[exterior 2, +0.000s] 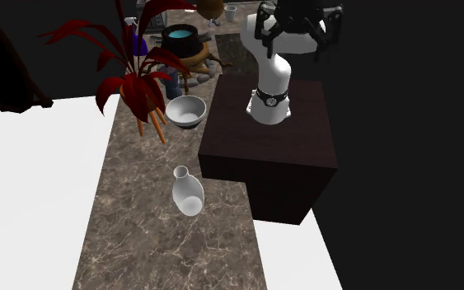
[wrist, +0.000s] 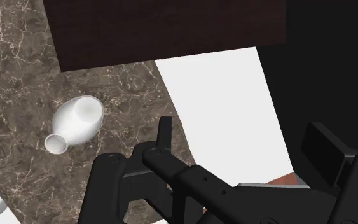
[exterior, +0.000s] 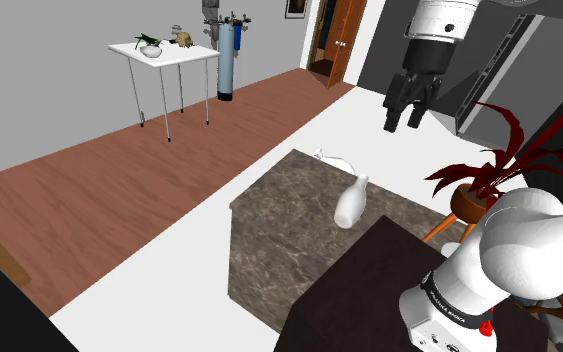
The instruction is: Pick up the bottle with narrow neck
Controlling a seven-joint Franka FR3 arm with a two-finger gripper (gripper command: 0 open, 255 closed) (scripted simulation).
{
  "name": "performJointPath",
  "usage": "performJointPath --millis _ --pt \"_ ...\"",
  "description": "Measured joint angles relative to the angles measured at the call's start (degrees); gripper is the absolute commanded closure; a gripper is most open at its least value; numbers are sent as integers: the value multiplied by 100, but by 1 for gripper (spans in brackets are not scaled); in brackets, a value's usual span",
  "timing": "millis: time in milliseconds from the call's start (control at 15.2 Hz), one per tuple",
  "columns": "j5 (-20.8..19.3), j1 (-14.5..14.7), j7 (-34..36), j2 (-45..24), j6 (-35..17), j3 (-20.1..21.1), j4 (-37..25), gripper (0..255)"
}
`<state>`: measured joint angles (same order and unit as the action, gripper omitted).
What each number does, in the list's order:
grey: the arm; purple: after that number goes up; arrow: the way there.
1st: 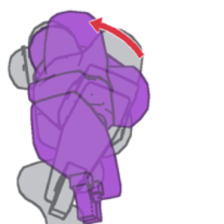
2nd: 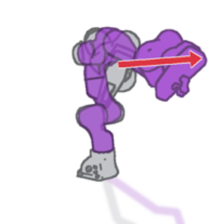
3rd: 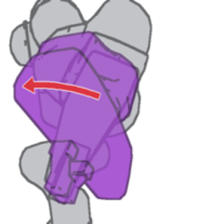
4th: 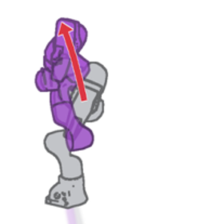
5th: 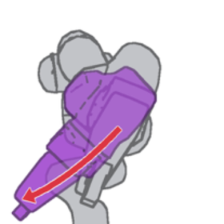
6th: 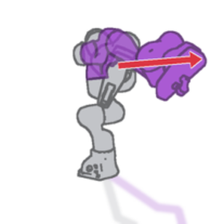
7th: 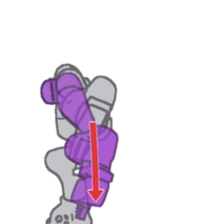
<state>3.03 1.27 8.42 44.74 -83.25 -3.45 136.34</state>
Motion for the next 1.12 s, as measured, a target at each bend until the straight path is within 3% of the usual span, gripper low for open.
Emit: performJointPath --millis 198,660,1122 --pt "-88 -38 -106 -2 -190 -82 180 0" --pt "-596 -284 -723 -335 -1358 -609 921 0" --pt "-1032 -517 -1334 -1172 -2743 -1214 1338 0"
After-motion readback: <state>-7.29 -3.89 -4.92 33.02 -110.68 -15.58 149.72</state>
